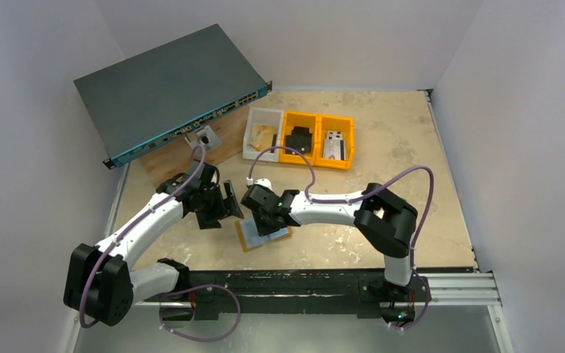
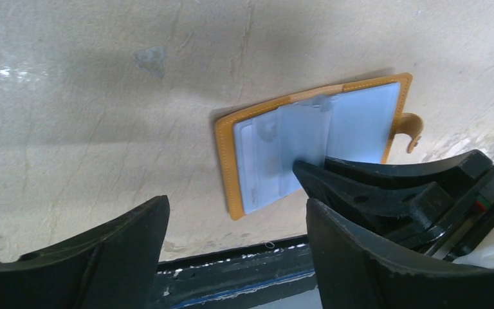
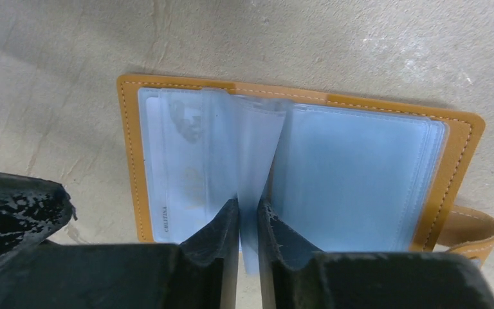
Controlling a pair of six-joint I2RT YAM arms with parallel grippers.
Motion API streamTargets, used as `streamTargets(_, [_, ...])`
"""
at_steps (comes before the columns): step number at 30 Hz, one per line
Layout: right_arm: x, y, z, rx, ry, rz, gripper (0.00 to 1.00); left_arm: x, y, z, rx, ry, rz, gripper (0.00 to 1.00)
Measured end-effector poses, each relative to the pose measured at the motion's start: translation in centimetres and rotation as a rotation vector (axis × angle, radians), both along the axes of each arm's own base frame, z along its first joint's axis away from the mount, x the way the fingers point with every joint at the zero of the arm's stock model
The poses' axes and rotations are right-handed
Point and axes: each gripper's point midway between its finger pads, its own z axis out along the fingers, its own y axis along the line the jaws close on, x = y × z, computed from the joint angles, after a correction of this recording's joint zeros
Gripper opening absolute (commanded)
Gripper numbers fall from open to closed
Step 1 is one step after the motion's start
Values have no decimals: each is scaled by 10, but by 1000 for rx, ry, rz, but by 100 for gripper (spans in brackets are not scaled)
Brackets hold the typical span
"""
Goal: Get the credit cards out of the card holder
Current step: Remove the credit card from the card holder.
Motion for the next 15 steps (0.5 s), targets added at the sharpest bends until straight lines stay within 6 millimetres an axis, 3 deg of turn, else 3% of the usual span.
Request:
streamTargets(10, [4,-4,-3,194,136,-37,3,-1,-19,-7,-76,23,-68,33])
streamTargets(15, [3,-4,-4,294,210,-48,1,-6,-34,-10,-94,31,-130,23])
